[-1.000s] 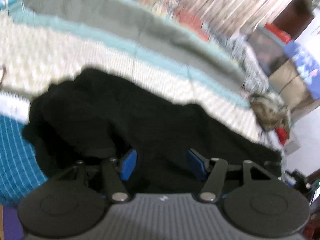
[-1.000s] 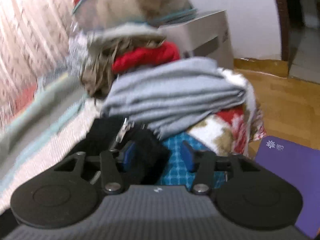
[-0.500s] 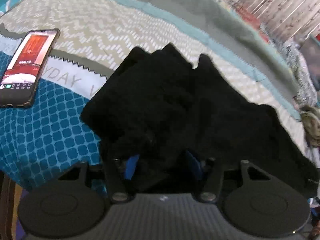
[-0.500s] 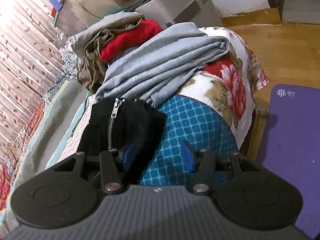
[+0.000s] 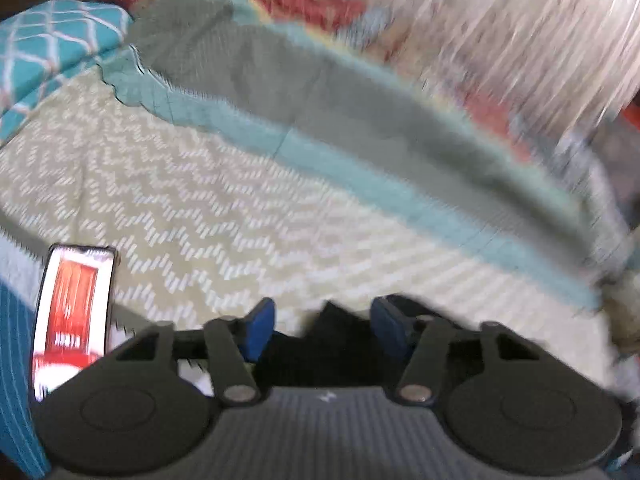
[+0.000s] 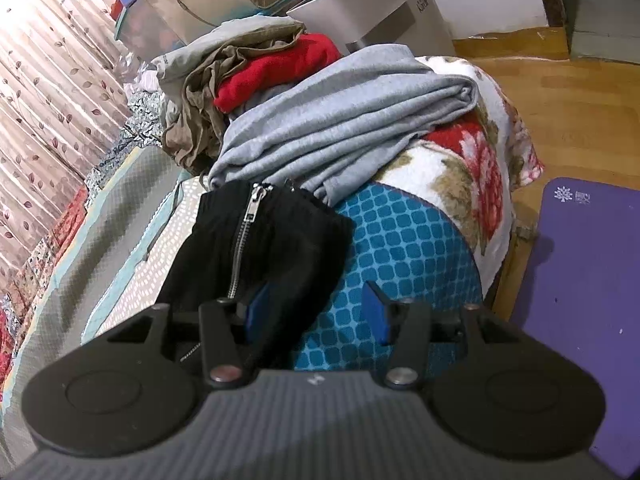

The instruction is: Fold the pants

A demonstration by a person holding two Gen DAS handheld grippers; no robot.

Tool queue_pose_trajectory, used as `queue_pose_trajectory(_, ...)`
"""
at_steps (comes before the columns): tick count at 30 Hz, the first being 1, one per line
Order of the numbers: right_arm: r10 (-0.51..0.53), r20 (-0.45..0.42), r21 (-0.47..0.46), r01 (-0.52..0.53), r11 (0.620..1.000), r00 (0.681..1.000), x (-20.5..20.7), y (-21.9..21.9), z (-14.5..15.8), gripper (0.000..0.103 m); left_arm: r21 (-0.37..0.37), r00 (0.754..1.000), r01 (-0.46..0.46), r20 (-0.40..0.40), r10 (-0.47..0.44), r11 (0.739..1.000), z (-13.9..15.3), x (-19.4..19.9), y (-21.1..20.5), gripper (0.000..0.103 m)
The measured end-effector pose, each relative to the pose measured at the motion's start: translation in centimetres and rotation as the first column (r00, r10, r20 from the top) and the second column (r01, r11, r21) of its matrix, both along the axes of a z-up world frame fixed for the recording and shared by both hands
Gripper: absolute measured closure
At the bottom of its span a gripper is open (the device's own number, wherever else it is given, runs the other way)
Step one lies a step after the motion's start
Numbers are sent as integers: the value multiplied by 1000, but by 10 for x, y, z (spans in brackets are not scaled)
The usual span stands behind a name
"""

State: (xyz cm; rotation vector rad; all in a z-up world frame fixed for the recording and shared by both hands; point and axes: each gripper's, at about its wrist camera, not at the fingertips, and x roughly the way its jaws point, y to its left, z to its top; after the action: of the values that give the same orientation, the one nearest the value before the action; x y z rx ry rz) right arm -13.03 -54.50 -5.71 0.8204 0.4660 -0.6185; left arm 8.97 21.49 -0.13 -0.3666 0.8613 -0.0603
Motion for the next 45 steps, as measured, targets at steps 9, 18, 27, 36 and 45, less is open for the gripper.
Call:
queue_pose_trajectory(9, 2, -36, -31, -3, 1000, 999, -1, 18, 8, 49, -108, 989, 93, -104, -104, 990, -49, 33, -15, 86)
queue_pose_trajectory(18, -1, -57, -32, -1, 999, 998, 8, 31, 4, 49, -58, 968, -245, 43, 248, 968, -34, -12, 30, 95)
queue_pose_trajectory(27, 45, -49, -72, -48, 996, 998, 12, 47, 13, 49, -244, 934, -316, 89, 346, 917, -14, -45, 47, 87)
queue_pose_trajectory(36, 102, -52, -75, -106, 992, 993, 30, 66, 18, 49, -34, 984, 100, 152, -94, 994, -22, -30, -72, 82)
queue_pose_trajectory(45, 98, -77, -121, -107, 987, 992, 20, 76, 25, 49, -114, 1000, -14, 7, 15, 993, -79, -12, -45, 97)
